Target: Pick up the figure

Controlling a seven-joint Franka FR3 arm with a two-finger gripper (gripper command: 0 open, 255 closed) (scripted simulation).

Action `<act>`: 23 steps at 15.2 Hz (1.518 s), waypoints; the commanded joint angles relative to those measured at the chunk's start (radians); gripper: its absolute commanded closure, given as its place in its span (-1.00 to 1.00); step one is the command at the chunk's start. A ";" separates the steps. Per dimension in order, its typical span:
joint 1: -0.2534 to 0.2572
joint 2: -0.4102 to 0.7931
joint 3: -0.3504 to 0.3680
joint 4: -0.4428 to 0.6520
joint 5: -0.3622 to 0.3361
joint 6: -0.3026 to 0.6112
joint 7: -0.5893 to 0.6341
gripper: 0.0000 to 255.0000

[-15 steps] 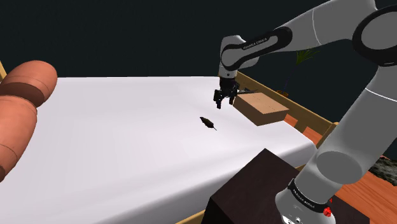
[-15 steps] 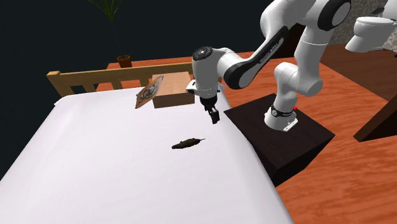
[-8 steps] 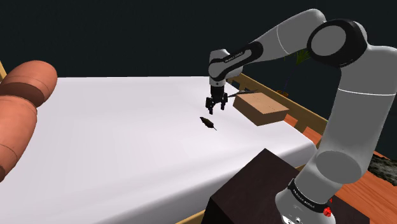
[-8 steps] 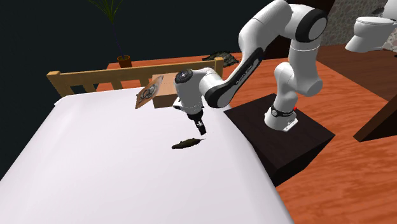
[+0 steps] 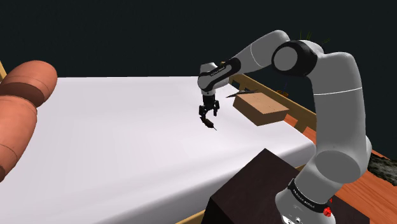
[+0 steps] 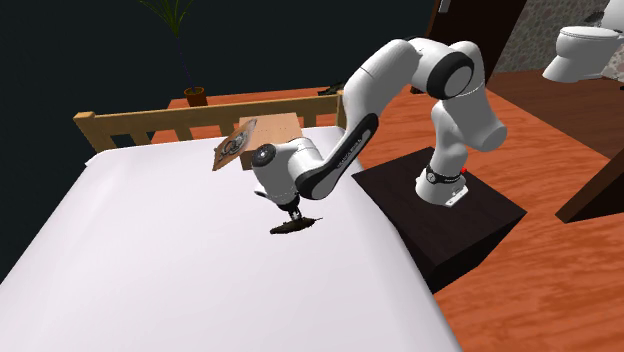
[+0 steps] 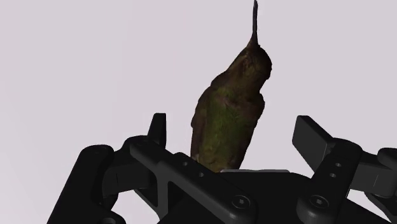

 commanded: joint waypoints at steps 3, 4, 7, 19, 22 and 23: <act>-0.003 0.050 -0.001 0.025 -0.001 0.023 -0.001 -1.00; -0.003 0.060 0.000 0.026 -0.001 0.031 0.000 -1.00; -0.004 0.094 0.000 0.029 -0.001 0.062 0.003 -1.00; -0.004 0.094 0.000 0.029 -0.001 0.062 0.003 1.00; -0.003 0.065 0.000 0.026 -0.001 0.037 0.000 1.00; -0.003 0.056 -0.001 0.025 -0.001 0.028 0.000 1.00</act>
